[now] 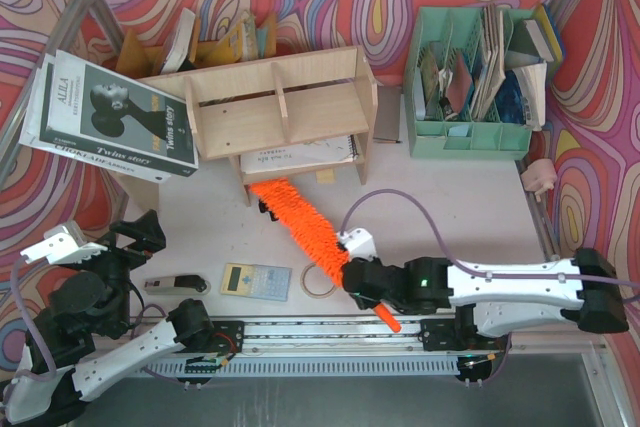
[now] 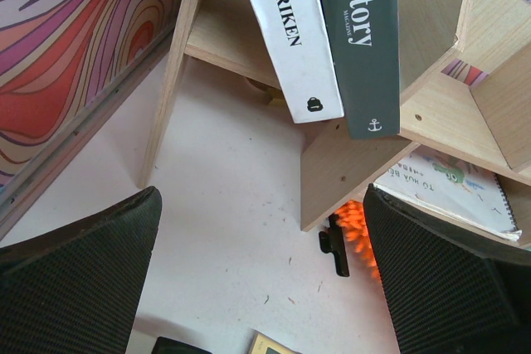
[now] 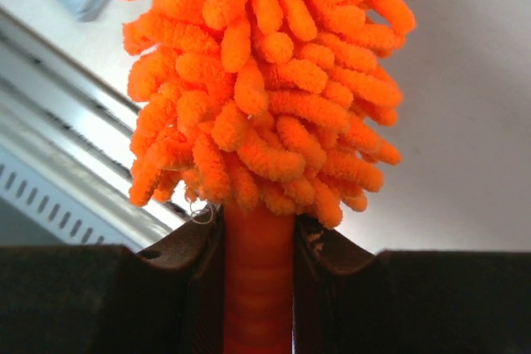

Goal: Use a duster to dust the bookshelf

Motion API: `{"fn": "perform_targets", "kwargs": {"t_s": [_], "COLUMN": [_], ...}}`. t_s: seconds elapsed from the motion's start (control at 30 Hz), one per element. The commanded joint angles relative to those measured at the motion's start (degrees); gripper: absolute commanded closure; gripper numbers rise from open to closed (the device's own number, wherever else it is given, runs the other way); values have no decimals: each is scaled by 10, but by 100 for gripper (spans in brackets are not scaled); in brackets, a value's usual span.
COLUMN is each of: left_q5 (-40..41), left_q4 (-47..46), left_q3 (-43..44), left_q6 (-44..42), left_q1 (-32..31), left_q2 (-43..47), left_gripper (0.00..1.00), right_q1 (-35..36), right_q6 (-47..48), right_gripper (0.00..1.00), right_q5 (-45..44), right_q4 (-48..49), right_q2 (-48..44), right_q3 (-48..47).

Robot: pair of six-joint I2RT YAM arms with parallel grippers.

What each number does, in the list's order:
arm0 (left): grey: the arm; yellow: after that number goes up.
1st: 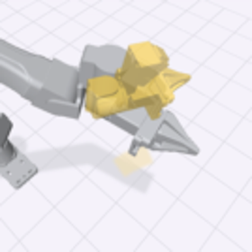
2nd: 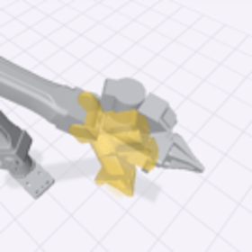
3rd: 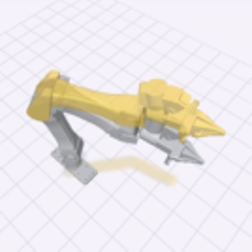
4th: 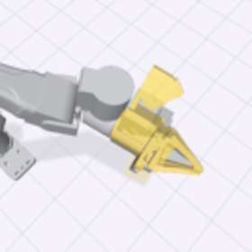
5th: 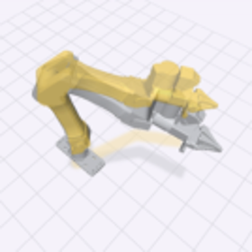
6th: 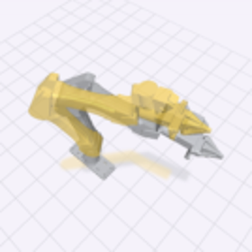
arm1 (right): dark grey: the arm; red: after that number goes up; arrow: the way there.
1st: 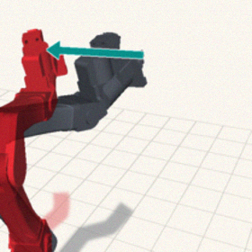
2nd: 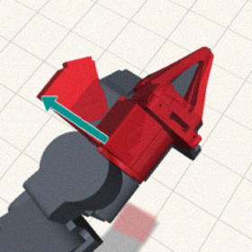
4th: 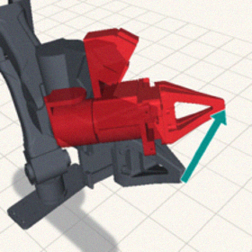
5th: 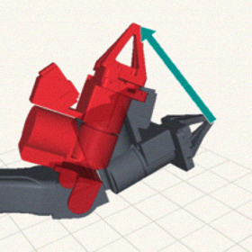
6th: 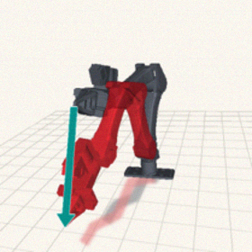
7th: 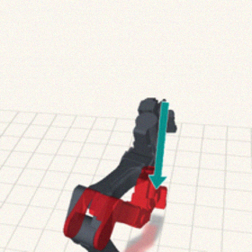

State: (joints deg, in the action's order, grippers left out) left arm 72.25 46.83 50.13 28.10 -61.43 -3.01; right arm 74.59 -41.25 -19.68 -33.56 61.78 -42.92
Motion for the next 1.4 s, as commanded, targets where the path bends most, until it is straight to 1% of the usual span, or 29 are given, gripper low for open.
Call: {"fn": "perform_targets", "kwargs": {"t_s": [0.0,0.1,0.17,0.3,0.5,0.6,0.67,0.73,0.83,0.9,0.97,1.03,1.13,1.27,1.37], "left_q5": [-4,-2,-2,-2,0,0,-2,-2,-2,-1,-1,-1,0,0,1], "left_q4": [3,2,2,2,2,5,5,5,2,3,3,3,3,2,1], "left_q3": [-4,-4,-4,-4,-4,-3,-4,-4,-4,-4,-4,-3,-4,-5,-5], "left_q6": [5,4,2,2,2,5,6,6,4,4,5,5,5,4,3], "left_q1": [-2,-2,-2,-2,-2,-2,-2,-2,-2,-2,-2,-2,-2,-2,-2], "left_q2": [12,12,11,7,6,7,10,10,9,9,10,11,12,11,10], "left_gripper": [1,1,2,2,1,1,2,2,1,2,2,1,1,1,1], "right_q1": [21,21,21,21,21,21,21,21,21,21,22,22,22,22,21], "right_q6": [59,52,31,-38,-150,-173,-153,-86,-32,-16,-21,-43,-92,-179,-249], "right_gripper": [100,100,100,100,100,100,100,100,100,100,100,100,100,100,100], "right_q5": [12,-1,-26,-84,-145,-159,-152,-123,-79,-69,-78,-100,-138,-187,-211], "right_q4": [103,107,86,7,-117,-144,-119,-49,20,35,26,7,-30,-116,-185], "right_q2": [31,26,15,-26,-89,-106,-106,-94,-46,-8,16,18,-18,-81,-98], "right_q3": [-34,-25,-19,-8,3,9,12,15,-2,-19,-29,-28,-12,4,5]}}
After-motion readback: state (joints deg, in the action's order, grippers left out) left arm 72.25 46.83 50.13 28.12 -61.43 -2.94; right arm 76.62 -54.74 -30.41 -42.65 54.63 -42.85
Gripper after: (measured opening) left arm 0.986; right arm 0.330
